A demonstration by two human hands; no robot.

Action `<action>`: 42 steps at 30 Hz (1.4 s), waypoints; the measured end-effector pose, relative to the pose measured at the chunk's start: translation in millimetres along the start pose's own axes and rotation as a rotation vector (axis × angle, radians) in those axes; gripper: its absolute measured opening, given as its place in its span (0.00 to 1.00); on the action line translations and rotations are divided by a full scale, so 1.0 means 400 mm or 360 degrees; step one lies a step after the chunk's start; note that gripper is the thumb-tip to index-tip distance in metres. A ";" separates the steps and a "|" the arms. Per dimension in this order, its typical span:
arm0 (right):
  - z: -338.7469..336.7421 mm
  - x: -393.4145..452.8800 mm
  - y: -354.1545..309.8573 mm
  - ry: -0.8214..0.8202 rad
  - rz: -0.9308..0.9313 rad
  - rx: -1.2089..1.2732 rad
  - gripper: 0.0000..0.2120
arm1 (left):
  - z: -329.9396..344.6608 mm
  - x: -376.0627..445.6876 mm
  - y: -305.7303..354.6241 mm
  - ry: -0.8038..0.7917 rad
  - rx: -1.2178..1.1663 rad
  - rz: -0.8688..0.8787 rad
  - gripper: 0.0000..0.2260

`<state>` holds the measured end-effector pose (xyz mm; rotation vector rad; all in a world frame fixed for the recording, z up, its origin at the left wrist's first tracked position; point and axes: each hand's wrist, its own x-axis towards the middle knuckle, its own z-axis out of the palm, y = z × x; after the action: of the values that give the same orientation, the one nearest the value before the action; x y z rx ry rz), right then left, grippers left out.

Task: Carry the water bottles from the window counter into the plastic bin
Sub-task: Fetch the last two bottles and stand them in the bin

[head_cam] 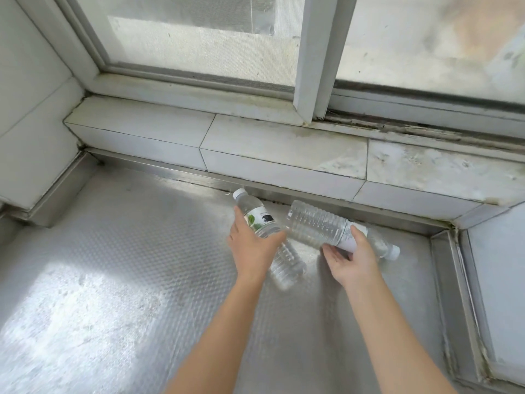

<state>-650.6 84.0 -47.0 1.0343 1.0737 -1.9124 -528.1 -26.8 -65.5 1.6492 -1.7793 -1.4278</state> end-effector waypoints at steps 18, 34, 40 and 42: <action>0.011 0.028 0.034 0.0245 -0.0415 -0.0373 0.18 | -0.143 -0.099 -0.048 -0.0282 -0.0561 -0.0405 0.43; -0.188 -0.247 0.087 -0.0795 -0.0584 -0.0781 0.24 | -0.311 -0.296 -0.028 -0.0625 -0.1068 -0.0165 0.44; -0.280 -0.362 0.065 -0.1058 -0.0710 -0.1142 0.41 | -0.344 -0.397 -0.042 -0.0572 -0.0891 0.0105 0.45; -0.314 -0.405 0.062 -0.1073 -0.0786 -0.1225 0.45 | -0.357 -0.442 -0.045 -0.0549 -0.0818 0.0189 0.46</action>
<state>-521.6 216.4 45.0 -0.3132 1.5180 -1.7222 -357.1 70.3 50.1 1.0685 -1.4569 -1.9926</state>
